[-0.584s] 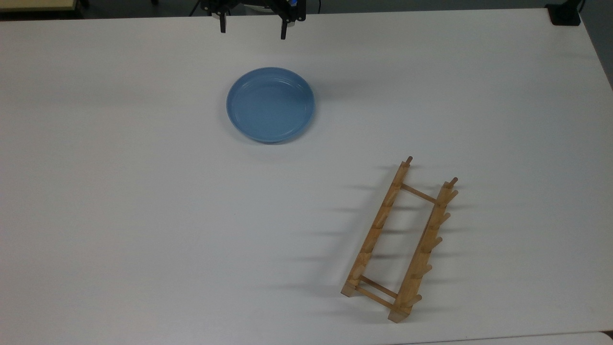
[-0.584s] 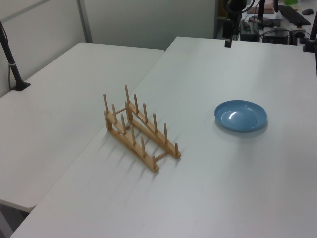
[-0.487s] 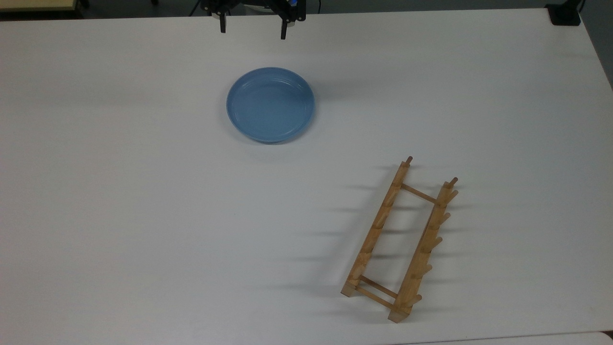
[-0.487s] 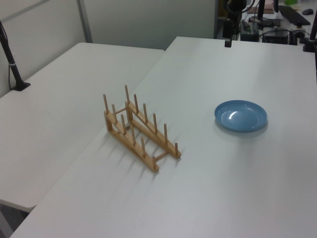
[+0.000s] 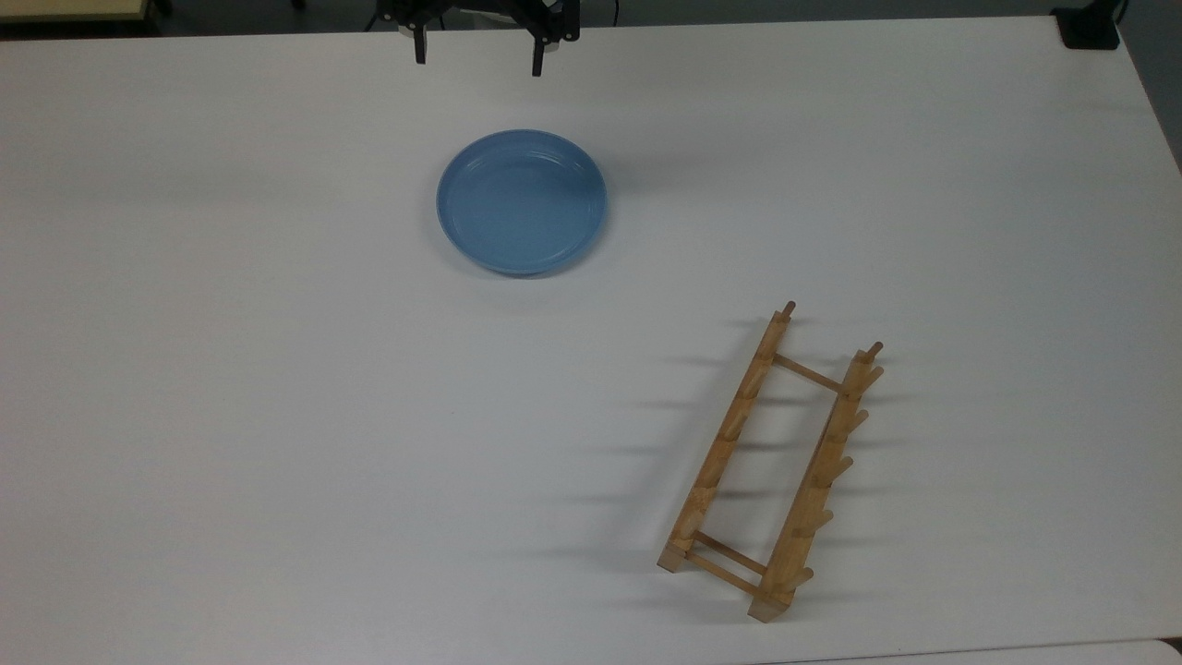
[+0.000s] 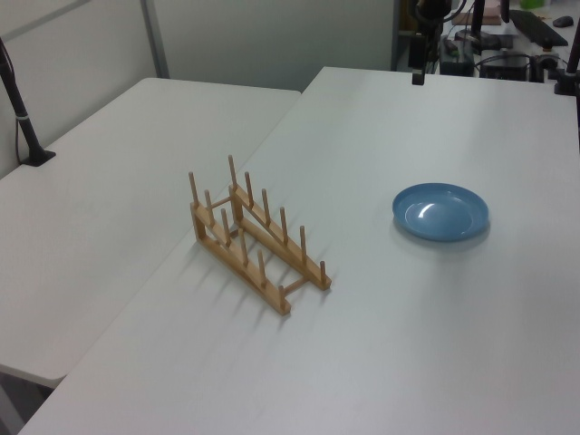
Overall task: Place plate in plate rack
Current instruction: 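Move the open gripper down toward the rim of the light blue plate, then close the gripper on the plate rim and tilt the plate up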
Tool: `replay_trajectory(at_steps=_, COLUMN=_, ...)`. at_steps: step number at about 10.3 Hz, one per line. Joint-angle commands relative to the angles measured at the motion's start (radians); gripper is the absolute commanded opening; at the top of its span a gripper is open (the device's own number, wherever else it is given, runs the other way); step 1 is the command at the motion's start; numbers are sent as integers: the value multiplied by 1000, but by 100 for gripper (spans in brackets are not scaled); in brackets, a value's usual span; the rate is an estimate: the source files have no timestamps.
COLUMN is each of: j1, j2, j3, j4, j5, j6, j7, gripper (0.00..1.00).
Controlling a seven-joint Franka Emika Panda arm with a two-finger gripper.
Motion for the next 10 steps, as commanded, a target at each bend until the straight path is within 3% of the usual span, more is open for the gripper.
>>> replay_trajectory(at_steps=1, j1=-5, j2=-4, j3=-8, j4=-91, j5=-1, j6=2, j7=-209, gripper=100)
replay_trajectory(at_steps=4, j1=-81, j2=83, j3=-8, j4=-207, j5=-9, j6=142, j7=-476, gripper=100)
replay_trajectory(at_steps=6, j1=-115, j2=172, j3=-8, j4=-241, j5=-36, j6=217, j7=-553, gripper=92)
replay_trajectory(at_steps=9, j1=-115, j2=247, j3=-8, j4=-259, j5=-58, j6=272, j7=-563, gripper=57)
replay_trajectory(at_steps=10, j1=-111, j2=267, j3=-8, j4=-262, j5=-60, j6=283, j7=-561, gripper=51)
